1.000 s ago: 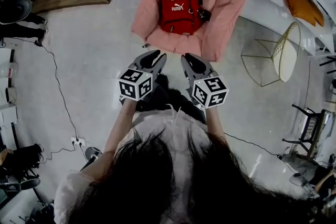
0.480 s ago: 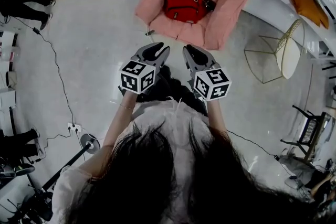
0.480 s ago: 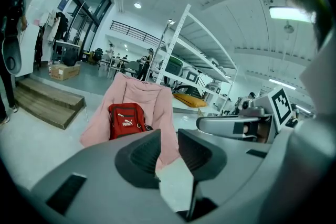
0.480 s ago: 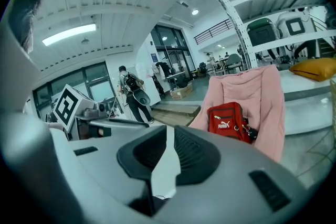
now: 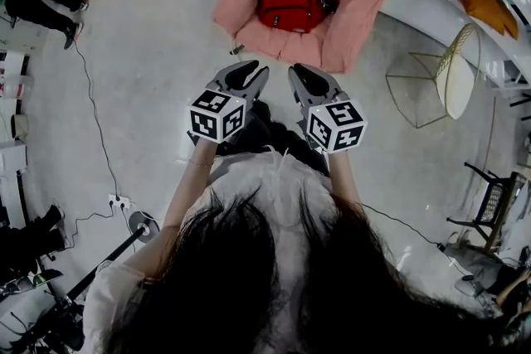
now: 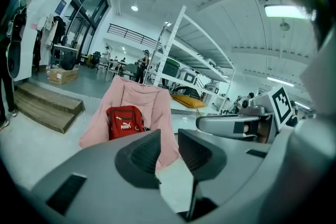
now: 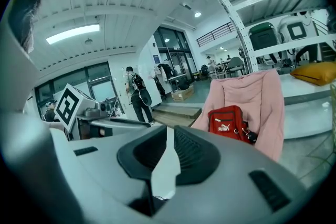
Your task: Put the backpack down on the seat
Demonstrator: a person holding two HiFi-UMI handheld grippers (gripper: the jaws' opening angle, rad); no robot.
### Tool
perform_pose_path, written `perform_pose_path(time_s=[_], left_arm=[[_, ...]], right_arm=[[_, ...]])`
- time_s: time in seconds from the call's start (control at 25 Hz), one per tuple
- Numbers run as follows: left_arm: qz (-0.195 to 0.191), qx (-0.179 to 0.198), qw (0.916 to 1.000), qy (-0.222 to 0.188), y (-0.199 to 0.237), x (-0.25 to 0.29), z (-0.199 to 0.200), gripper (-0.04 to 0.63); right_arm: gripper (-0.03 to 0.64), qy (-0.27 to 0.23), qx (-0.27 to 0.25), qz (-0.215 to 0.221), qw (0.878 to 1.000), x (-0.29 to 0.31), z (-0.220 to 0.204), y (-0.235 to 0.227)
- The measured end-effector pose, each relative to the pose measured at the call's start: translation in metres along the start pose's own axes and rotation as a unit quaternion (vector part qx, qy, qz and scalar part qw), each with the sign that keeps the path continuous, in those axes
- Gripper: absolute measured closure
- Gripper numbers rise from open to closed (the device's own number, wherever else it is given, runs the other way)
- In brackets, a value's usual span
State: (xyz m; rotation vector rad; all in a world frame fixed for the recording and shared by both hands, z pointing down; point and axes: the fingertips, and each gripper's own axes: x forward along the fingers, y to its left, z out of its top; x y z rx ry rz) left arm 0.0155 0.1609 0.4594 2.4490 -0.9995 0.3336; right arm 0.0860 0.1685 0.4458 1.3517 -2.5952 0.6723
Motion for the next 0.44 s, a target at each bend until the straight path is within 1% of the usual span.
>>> perform_pose_path(time_s=[0.24,0.44], left_arm=[[0.002,0.005,1.0000,0.001,-0.0011,-0.0045,-0.0011,0.483],[0.007,0.006,1.0000,0.002,0.0072,-0.0041,0.0015,0.483]], right_arm=[[0.560,-0.005,-0.006,0.003,1.000,-0.0024,0.0028,0.0047],[0.560,-0.009,-0.010,0.007,1.000,0.0038,0.0088,0.0064]])
